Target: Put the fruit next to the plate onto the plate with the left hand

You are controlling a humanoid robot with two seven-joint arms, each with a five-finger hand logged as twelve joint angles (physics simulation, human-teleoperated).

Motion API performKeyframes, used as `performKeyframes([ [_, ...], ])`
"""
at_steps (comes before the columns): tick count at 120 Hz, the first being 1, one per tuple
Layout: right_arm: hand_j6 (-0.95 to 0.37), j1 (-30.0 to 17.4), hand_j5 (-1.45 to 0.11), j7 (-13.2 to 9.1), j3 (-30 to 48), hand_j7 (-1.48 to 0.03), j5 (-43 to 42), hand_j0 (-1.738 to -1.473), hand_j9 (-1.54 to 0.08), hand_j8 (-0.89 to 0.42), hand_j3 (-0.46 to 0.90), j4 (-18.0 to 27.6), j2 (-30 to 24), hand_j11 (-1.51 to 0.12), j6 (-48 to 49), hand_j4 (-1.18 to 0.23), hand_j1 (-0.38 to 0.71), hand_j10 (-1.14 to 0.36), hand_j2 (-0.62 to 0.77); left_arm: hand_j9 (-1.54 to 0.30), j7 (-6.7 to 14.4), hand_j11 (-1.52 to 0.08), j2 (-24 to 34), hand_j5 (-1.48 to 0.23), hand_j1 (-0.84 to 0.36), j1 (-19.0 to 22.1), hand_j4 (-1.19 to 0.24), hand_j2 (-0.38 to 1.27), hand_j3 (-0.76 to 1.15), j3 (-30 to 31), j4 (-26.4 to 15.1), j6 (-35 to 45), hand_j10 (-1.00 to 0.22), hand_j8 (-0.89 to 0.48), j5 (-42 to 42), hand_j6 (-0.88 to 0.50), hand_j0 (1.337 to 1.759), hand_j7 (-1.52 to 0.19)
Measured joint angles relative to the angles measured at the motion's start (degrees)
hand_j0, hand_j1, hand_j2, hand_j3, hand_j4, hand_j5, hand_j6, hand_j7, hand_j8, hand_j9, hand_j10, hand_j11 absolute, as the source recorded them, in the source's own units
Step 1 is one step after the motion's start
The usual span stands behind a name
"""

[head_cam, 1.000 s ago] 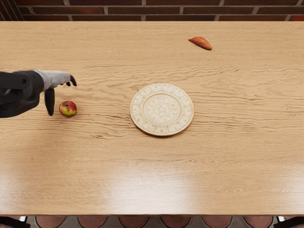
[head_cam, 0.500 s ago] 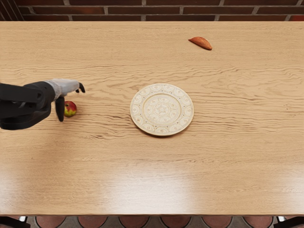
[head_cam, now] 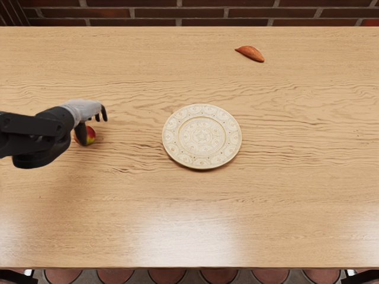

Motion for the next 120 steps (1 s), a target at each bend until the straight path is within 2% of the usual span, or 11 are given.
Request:
performKeyframes([
  [40, -0.03, 0.0, -0.03, 0.0, 0.0, -0.03, 0.0, -1.658, -0.03, -0.03, 0.0, 0.0, 0.0, -0.03, 0.0, -0.03, -0.32, -0.03, -0.01, -0.51, -1.0, -0.51, -2.1, -0.52, -0.14, 3.4, -0.38, 0.1, 0.0, 0.2, 2.9, 0.6, -0.39, -0.39, 0.2, -0.39, 1.656, -0.52],
  [45, -0.03, 0.0, -0.03, 0.0, 0.0, -0.03, 0.0, -1.658, -0.03, -0.03, 0.0, 0.0, 0.0, -0.03, 0.0, -0.03, -0.32, -0.03, -0.01, -0.51, -1.1, -0.51, -2.4, -0.5, -0.15, 3.8, -0.39, -0.03, 0.28, 0.3, 3.3, 0.7, -0.39, -0.39, 0.2, -0.25, 1.662, -0.72],
  [49, -0.03, 0.0, -0.03, 0.0, 0.0, -0.03, 0.0, -1.658, -0.03, -0.03, 0.0, 0.0, 0.0, -0.03, 0.0, -0.03, -0.32, -0.03, -0.01, -0.5, -1.4, -0.5, -2.5, -0.6, -0.15, 4.1, -0.34, -0.08, 0.41, 0.3, 3.6, 0.7, -0.39, -0.39, 0.4, -0.21, 1.661, -0.8],
  [60, -0.03, 0.0, -0.03, 0.0, 0.0, -0.03, 0.0, -1.658, -0.03, -0.03, 0.0, 0.0, 0.0, -0.03, 0.0, -0.03, -0.32, -0.03, -0.01, -0.5, -2.1, -0.5, -2.4, -0.68, -0.15, 4.4, -0.31, -0.1, 0.52, 0.3, 4.3, 0.7, -0.39, -0.39, 0.7, -0.19, 1.652, -0.88],
  [74, -0.03, 0.0, -0.03, 0.0, 0.0, -0.03, 0.0, -1.658, -0.03, -0.03, 0.0, 0.0, 0.0, -0.03, 0.0, -0.03, -0.32, -0.03, -0.01, -0.5, -1.8, -0.5, -1.8, -0.63, -0.15, 4.4, -0.36, -0.12, 0.57, 0.5, 4.6, 0.5, -0.38, -0.38, 0.6, -0.32, 1.548, -0.78],
  [84, -0.03, 0.0, -0.03, 0.0, 0.0, -0.03, 0.0, -1.658, -0.03, -0.03, 0.0, 0.0, 0.0, -0.03, 0.0, -0.03, -0.32, -0.03, -0.01, -0.5, -2.1, -0.5, -1.3, -0.59, -0.13, 4.5, -0.36, -0.03, 0.45, 0.6, 4.8, 0.5, -0.38, -0.38, 0.1, -0.35, 1.583, -0.7],
  [88, -0.03, 0.0, -0.03, 0.0, 0.0, -0.03, 0.0, -1.658, -0.03, -0.03, 0.0, 0.0, 0.0, -0.03, 0.0, -0.03, -0.32, -0.03, -0.01, -0.5, -2.0, -0.5, -1.1, -0.58, -0.13, 4.5, -0.36, -0.05, 0.48, 0.7, 4.9, 0.5, -0.38, -0.38, 0.2, -0.36, 1.561, -0.74],
  [97, -0.03, 0.0, -0.03, 0.0, 0.0, -0.03, 0.0, -1.658, -0.03, -0.03, 0.0, 0.0, 0.0, -0.03, 0.0, -0.03, -0.32, -0.03, -0.01, -0.5, -2.2, -0.5, -0.8, -0.55, -0.12, 4.5, -0.37, -0.01, 0.4, 0.8, 5.0, 0.5, -0.38, -0.38, -0.1, -0.37, 1.575, -0.68],
  [107, -0.03, 0.0, -0.03, 0.0, 0.0, -0.03, 0.0, -1.658, -0.03, -0.03, 0.0, 0.0, 0.0, -0.03, 0.0, -0.03, -0.32, -0.03, -0.01, -0.51, -2.5, -0.51, -0.8, -0.54, -0.14, 4.6, -0.39, -0.03, 0.51, 1.0, 5.1, 0.6, -0.39, -0.39, -0.2, -0.36, 1.572, -0.69],
  [111, -0.03, 0.0, -0.03, 0.0, 0.0, -0.03, 0.0, -1.658, -0.03, -0.03, 0.0, 0.0, 0.0, -0.03, 0.0, -0.03, -0.32, -0.03, -0.01, -0.52, -2.6, -0.52, -0.8, -0.59, -0.17, 4.9, -0.36, -0.09, 0.68, 1.0, 5.1, 0.7, -0.4, -0.4, -0.1, -0.26, 1.576, -0.84],
  [120, -0.03, 0.0, -0.03, 0.0, 0.0, -0.03, 0.0, -1.658, -0.03, -0.03, 0.0, 0.0, 0.0, -0.03, 0.0, -0.03, -0.32, -0.03, -0.01, -0.55, -2.7, -0.55, -0.8, -0.65, -0.2, 5.0, -0.32, -0.06, 0.75, 1.0, 5.1, 0.7, -0.42, -0.42, -0.3, -0.23, 1.581, -0.88],
])
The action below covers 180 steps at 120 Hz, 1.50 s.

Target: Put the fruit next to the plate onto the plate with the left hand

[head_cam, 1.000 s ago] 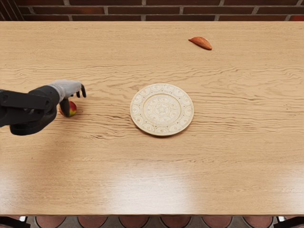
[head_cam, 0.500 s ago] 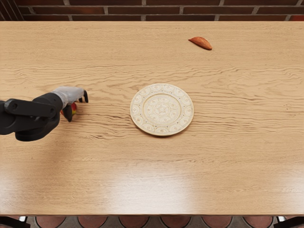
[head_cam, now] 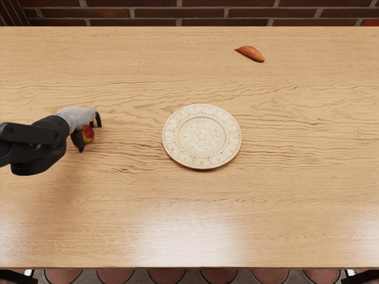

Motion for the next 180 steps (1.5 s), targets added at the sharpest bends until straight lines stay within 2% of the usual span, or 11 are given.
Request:
performKeyframes([
  [10, -0.03, 0.0, -0.03, 0.0, 0.0, -0.03, 0.0, -1.658, -0.03, -0.03, 0.0, 0.0, 0.0, -0.03, 0.0, -0.03, -0.32, -0.03, -0.01, -0.55, -0.1, -0.61, 0.0, -0.69, -0.24, 0.0, -0.29, -0.01, 0.79, 0.0, -0.1, 0.0, -0.47, -0.4, -0.9, -0.19, 1.594, -0.91],
  [22, -0.03, 0.0, -0.03, 0.0, 0.0, -0.03, 0.0, -1.658, -0.03, -0.03, 0.0, 0.0, 0.0, -0.03, 0.0, -0.03, -0.32, -0.03, -0.01, -0.61, -0.1, -0.76, 0.0, -0.71, -0.33, -0.1, -0.27, 0.15, 0.81, 0.0, -0.2, 0.1, -0.58, -0.36, -1.5, -0.17, 1.605, -0.93],
  [33, -0.03, 0.0, -0.03, 0.0, 0.0, -0.03, 0.0, -1.658, -0.03, -0.03, 0.0, 0.0, 0.0, -0.03, 0.0, -0.03, -0.32, -0.03, -0.01, -0.61, -0.1, -0.89, 0.1, -0.7, -0.42, 0.0, -0.28, 0.26, 0.73, -0.1, -0.3, 0.1, -0.68, -0.36, -1.8, -0.17, 1.616, -0.92],
  [43, -0.03, 0.0, -0.03, 0.0, 0.0, -0.03, 0.0, -1.658, -0.03, -0.03, 0.0, 0.0, 0.0, -0.03, 0.0, -0.03, -0.32, -0.03, -0.01, -0.64, -0.3, -0.98, 0.1, -0.69, -0.47, -0.1, -0.28, 0.36, 0.68, -0.1, -0.2, 0.2, -0.71, -0.33, -2.7, -0.16, 1.628, -0.93],
  [58, -0.03, 0.0, -0.03, 0.0, 0.0, -0.03, 0.0, -1.658, -0.03, -0.03, 0.0, 0.0, 0.0, -0.03, 0.0, -0.03, -0.32, -0.03, -0.01, -0.62, -0.4, -1.05, 0.1, -0.64, -0.52, -0.1, -0.32, 0.42, 0.55, -0.3, -0.1, 0.2, -0.66, -0.35, -3.8, -0.18, 1.645, -0.91],
  [63, -0.03, 0.0, -0.03, 0.0, 0.0, -0.03, 0.0, -1.658, -0.03, -0.03, 0.0, 0.0, 0.0, -0.03, 0.0, -0.03, -0.32, -0.03, -0.01, -0.66, -0.4, -1.07, 0.3, -0.67, -0.53, -0.3, -0.38, 0.38, 0.47, -0.4, -0.1, 0.1, -0.68, -0.39, -3.9, -0.24, 1.647, -0.86],
  [75, -0.03, 0.0, -0.03, 0.0, 0.0, -0.03, 0.0, -1.658, -0.03, -0.03, 0.0, 0.0, 0.0, -0.03, 0.0, -0.03, -0.32, -0.03, -0.01, -0.85, -0.4, -1.11, 0.5, -0.86, -0.49, -0.5, -0.55, 0.35, 0.29, -0.5, -0.1, 0.0, -0.75, -0.33, -4.5, -0.25, 1.647, -0.98],
  [101, -0.03, 0.0, -0.03, 0.0, 0.0, -0.03, 0.0, -1.658, -0.03, -0.03, 0.0, 0.0, 0.0, -0.03, 0.0, -0.03, -0.32, -0.03, -0.01, -1.08, -0.5, -1.16, 1.2, -1.07, -0.47, -2.7, -0.52, 0.4, 0.1, -1.0, -0.5, -1.4, -0.77, -0.26, -8.2, -0.25, 1.644, -1.12],
  [119, -0.03, 0.0, -0.03, 0.0, 0.0, -0.03, 0.0, -1.658, -0.03, -0.03, 0.0, 0.0, 0.0, -0.03, 0.0, -0.03, -0.32, -0.03, -0.01, -1.15, -0.6, -1.17, 1.6, -1.15, -0.35, -5.3, -0.58, 0.32, 0.05, -2.9, -0.9, -2.1, -0.81, -0.28, -11.8, -0.28, 1.647, -1.17],
  [144, -0.03, 0.0, -0.03, 0.0, 0.0, -0.03, 0.0, -1.658, -0.03, -0.03, 0.0, 0.0, 0.0, -0.03, 0.0, -0.03, -0.32, -0.03, -0.01, -1.2, -0.9, -1.17, 1.1, -1.22, -0.33, -8.5, -0.58, 0.31, 0.02, -9.2, -2.7, -5.5, -0.82, -0.28, -17.3, -0.27, 1.65, -1.2],
  [180, -0.03, 0.0, -0.03, 0.0, 0.0, -0.03, 0.0, -1.658, -0.03, -0.03, 0.0, 0.0, 0.0, -0.03, 0.0, -0.03, -0.32, -0.03, -0.01, -1.21, -0.9, -1.16, -4.1, -1.28, -0.3, -10.8, -0.59, 0.29, 0.0, -17.8, -4.9, -9.8, -0.79, -0.27, -20.7, -0.26, 1.652, -1.26],
])
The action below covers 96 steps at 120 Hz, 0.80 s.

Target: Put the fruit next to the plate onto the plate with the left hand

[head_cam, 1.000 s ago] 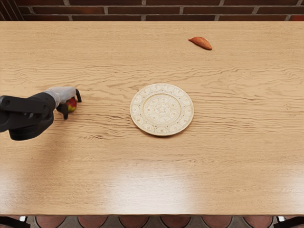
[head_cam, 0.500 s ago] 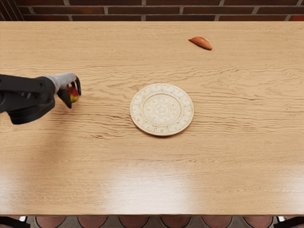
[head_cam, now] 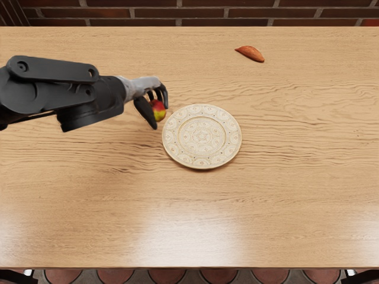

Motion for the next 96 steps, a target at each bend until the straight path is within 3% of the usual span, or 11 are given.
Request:
performKeyframes([
  [42, -0.03, 0.0, -0.03, 0.0, 0.0, -0.03, 0.0, -1.658, -0.03, -0.03, 0.0, 0.0, 0.0, -0.03, 0.0, -0.03, -0.32, -0.03, -0.01, -1.22, 0.1, -1.16, -7.4, -1.3, -0.29, 0.3, -0.59, 0.29, 0.0, -4.5, -0.7, -1.7, -0.81, -0.27, -0.6, -0.25, 1.653, -1.29],
  [51, -0.03, 0.0, -0.03, 0.0, 0.0, -0.03, 0.0, -1.658, -0.03, -0.03, 0.0, 0.0, 0.0, -0.03, 0.0, -0.03, -0.32, -0.03, -0.01, -1.22, 0.1, -1.15, -8.2, -1.3, -0.31, 0.4, -0.59, 0.35, 0.0, -5.2, -0.8, -1.8, -0.79, -0.27, -0.4, -0.25, 1.653, -1.29],
  [78, -0.03, 0.0, -0.03, 0.0, 0.0, -0.03, 0.0, -1.658, -0.03, -0.03, 0.0, 0.0, 0.0, -0.03, 0.0, -0.03, -0.32, -0.03, -0.01, -1.22, 0.2, -1.15, -9.1, -1.3, -0.31, 0.6, -0.58, 0.33, 0.0, -6.3, -0.5, -1.6, -0.8, -0.26, 0.0, -0.24, 1.653, -1.28],
  [96, -0.03, 0.0, -0.03, 0.0, 0.0, -0.03, 0.0, -1.658, -0.03, -0.03, 0.0, 0.0, 0.0, -0.03, 0.0, -0.03, -0.32, -0.03, -0.01, -1.04, 0.1, -0.97, -9.1, -1.09, -0.3, 1.0, -0.62, 0.28, 0.0, -6.5, 0.2, -1.2, -0.83, -0.34, 0.2, -0.3, 1.656, -1.07],
])
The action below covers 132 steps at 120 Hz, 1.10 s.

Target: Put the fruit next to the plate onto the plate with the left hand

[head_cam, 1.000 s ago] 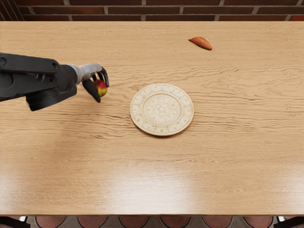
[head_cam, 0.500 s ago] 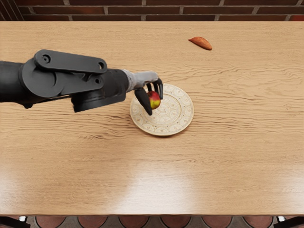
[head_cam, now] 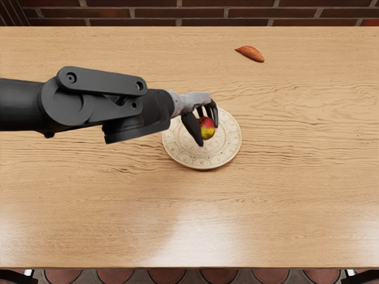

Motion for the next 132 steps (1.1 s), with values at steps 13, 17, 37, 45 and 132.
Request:
performKeyframes([
  [13, -0.03, 0.0, -0.03, 0.0, 0.0, -0.03, 0.0, -1.658, -0.03, -0.03, 0.0, 0.0, 0.0, -0.03, 0.0, -0.03, -0.32, -0.03, -0.01, -0.85, 0.0, -0.81, 0.0, -0.89, -0.26, 0.0, -0.6, 0.2, 0.0, 0.0, 0.6, 0.2, -0.77, -0.35, 0.2, -0.31, 1.657, -0.88],
  [17, -0.03, 0.0, -0.03, 0.0, 0.0, -0.03, 0.0, -1.658, -0.03, -0.03, 0.0, 0.0, 0.0, -0.03, 0.0, -0.03, -0.32, -0.03, -0.01, -0.8, 0.0, -0.77, -0.1, -0.83, -0.24, 0.0, -0.57, 0.18, 0.0, 0.0, 0.7, 0.2, -0.74, -0.34, 0.3, -0.32, 1.657, -0.82],
  [37, -0.03, 0.0, -0.03, 0.0, 0.0, -0.03, 0.0, -1.658, -0.03, -0.03, 0.0, 0.0, 0.0, -0.03, 0.0, -0.03, -0.32, -0.03, -0.01, -0.57, -0.1, -0.55, -0.5, -0.58, -0.1, 0.4, -0.41, 0.11, 0.0, 0.0, 1.8, 0.3, -0.5, -0.3, 0.4, -0.3, 1.658, -0.57],
  [45, -0.03, 0.0, -0.03, 0.0, 0.0, -0.03, 0.0, -1.658, -0.03, -0.03, 0.0, 0.0, 0.0, -0.03, 0.0, -0.03, -0.32, -0.03, -0.01, -0.5, -0.1, -0.49, -0.5, -0.51, -0.07, 0.4, -0.37, 0.1, 0.0, 0.0, 2.0, 0.3, -0.43, -0.29, 0.5, -0.29, 1.658, -0.51],
  [132, -0.03, 0.0, -0.03, 0.0, 0.0, -0.03, 0.0, -1.658, -0.03, -0.03, 0.0, 0.0, 0.0, -0.03, 0.0, -0.03, -0.32, -0.03, -0.01, -0.34, 0.0, -0.33, 32.7, -0.34, 0.04, 18.0, -0.26, 0.05, 0.0, -23.4, 1.3, -35.9, -0.26, -0.26, -20.5, -0.26, 1.658, -0.34],
])
